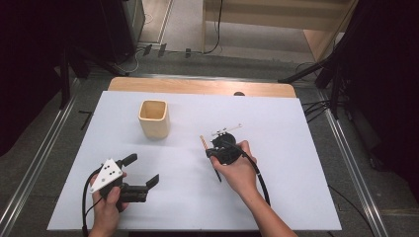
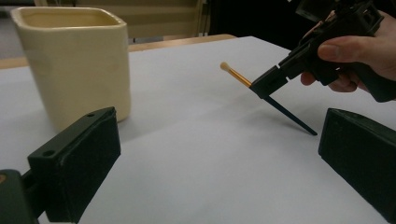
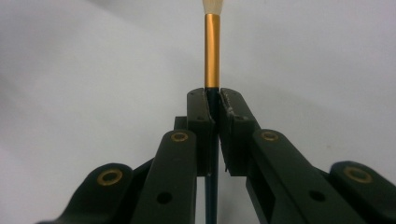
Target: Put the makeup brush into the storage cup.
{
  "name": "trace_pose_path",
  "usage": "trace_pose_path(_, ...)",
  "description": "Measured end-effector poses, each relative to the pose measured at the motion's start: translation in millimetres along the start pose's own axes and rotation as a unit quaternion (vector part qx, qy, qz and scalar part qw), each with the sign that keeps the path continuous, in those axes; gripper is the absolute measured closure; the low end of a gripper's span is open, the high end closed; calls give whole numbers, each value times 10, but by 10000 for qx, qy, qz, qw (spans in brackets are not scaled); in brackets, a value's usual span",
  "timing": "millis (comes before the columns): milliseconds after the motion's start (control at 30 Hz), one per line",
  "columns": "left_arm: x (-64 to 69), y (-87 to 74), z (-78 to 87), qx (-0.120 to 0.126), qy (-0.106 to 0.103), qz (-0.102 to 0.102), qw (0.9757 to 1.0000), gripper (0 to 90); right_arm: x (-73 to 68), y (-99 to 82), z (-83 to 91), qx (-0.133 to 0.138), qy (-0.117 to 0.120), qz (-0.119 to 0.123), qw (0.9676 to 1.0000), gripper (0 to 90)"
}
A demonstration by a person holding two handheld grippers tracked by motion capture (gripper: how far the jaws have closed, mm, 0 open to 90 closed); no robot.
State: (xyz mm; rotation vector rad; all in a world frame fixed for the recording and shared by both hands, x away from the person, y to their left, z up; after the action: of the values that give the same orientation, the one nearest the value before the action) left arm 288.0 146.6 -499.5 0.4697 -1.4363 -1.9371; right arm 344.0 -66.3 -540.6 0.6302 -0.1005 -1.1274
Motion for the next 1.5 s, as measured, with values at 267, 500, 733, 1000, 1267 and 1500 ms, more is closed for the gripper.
trace_pose_path(267, 122, 191, -254, 141, -78, 2, 9999, 0, 14, -2, 148, 578, 244, 28, 9980, 847)
trace_pose_path(500, 242, 328, -368, 224, -175, -131, 9995, 0, -7, 14, 285, 1196, 544, 63, 9913, 847)
trace_pose_path(733, 287, 421, -530, 264, -198, -96, 9994, 0, -3, 24, 378, 1543, 681, 130, 9856, 847)
trace_pose_path(1000, 378, 465, -637, 295, -312, -145, 9990, 0, 2, 8, 430, 1878, 688, 254, 9795, 847)
trace_pose_path(1267, 406, 439, -670, 294, -509, -42, 9983, 0, -59, 43, 518, 2272, 753, 437, 9700, 846)
trace_pose_path(1500, 527, 409, -697, 199, -804, -51, 9965, 0, -161, 66, 583, 2592, 888, 534, 9603, 847)
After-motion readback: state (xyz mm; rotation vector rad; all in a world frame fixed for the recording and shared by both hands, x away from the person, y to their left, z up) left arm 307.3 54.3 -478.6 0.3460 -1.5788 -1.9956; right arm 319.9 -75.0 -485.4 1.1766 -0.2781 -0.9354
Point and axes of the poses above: each handheld gripper's, and its own axes: z roughly backward along the jaws, y roughly out of its top, x roughly to its right, the point moved 9 cm from there along -z, roughly forward along the jaws, and after that the axes turned 2 degrees about -x, right-handed, at the moved point
